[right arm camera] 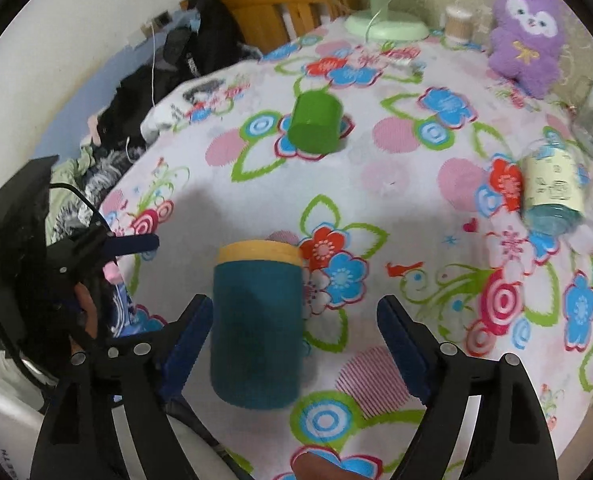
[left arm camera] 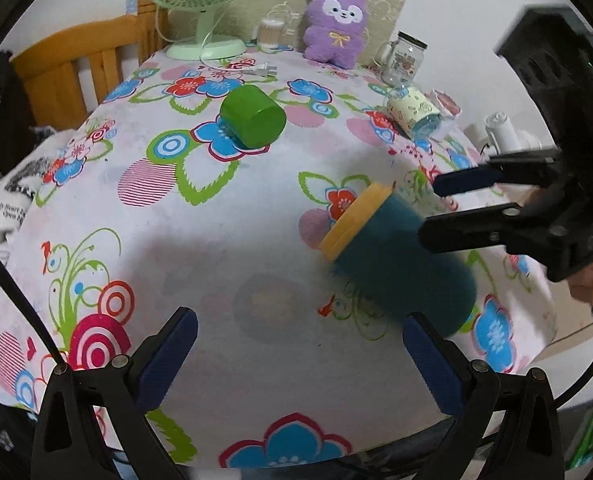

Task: Flip cup upside down
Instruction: 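Carry the cup toward the left tool while the left tool grasps its body, then open the right tool and pull it away while the left tool holds the cup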

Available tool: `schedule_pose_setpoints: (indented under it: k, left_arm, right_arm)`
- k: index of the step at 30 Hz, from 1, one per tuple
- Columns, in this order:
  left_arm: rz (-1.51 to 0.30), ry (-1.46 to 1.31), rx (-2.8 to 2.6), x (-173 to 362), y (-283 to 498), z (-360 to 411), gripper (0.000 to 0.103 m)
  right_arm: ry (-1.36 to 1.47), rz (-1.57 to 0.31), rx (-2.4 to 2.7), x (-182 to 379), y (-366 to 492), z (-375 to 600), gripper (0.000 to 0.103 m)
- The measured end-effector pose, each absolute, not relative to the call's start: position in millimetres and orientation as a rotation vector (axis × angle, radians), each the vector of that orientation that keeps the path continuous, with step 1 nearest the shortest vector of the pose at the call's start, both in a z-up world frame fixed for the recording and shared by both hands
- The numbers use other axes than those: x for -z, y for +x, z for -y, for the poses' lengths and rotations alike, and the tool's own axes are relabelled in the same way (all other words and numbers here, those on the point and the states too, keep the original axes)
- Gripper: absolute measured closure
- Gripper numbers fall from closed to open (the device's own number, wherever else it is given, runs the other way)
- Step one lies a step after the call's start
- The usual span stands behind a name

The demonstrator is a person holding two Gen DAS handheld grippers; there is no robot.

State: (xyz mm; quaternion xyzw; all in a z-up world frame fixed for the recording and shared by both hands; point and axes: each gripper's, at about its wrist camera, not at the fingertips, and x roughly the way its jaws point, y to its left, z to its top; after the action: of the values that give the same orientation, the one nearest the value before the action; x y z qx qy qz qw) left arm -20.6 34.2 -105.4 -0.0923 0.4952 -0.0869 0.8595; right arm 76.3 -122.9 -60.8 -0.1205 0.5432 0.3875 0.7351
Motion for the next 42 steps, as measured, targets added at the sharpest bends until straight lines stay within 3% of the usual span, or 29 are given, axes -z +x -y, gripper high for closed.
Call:
schedule_pose_setpoints:
  k: [9,22,42]
  left_arm:
    - [-1.030,-0.285,0.184,83.1,-17.3,-21.5,0.000]
    - [-1.044,-0.450,0.166,72.3,-0.4,20.2,0.000]
    - [-1.209,-0.519,-0.061,117.0,29.8,45.9,0.000]
  right_arm:
    - [-0.255,-1.107,-0.799,37.3,63.2,183.7,0.017]
    - [-0.248,-1.107,-0.753,54.8,42.9,254.9,0.017]
    - [-0.158,-1.107,-0.762,80.5,43.4,287.1,0.017]
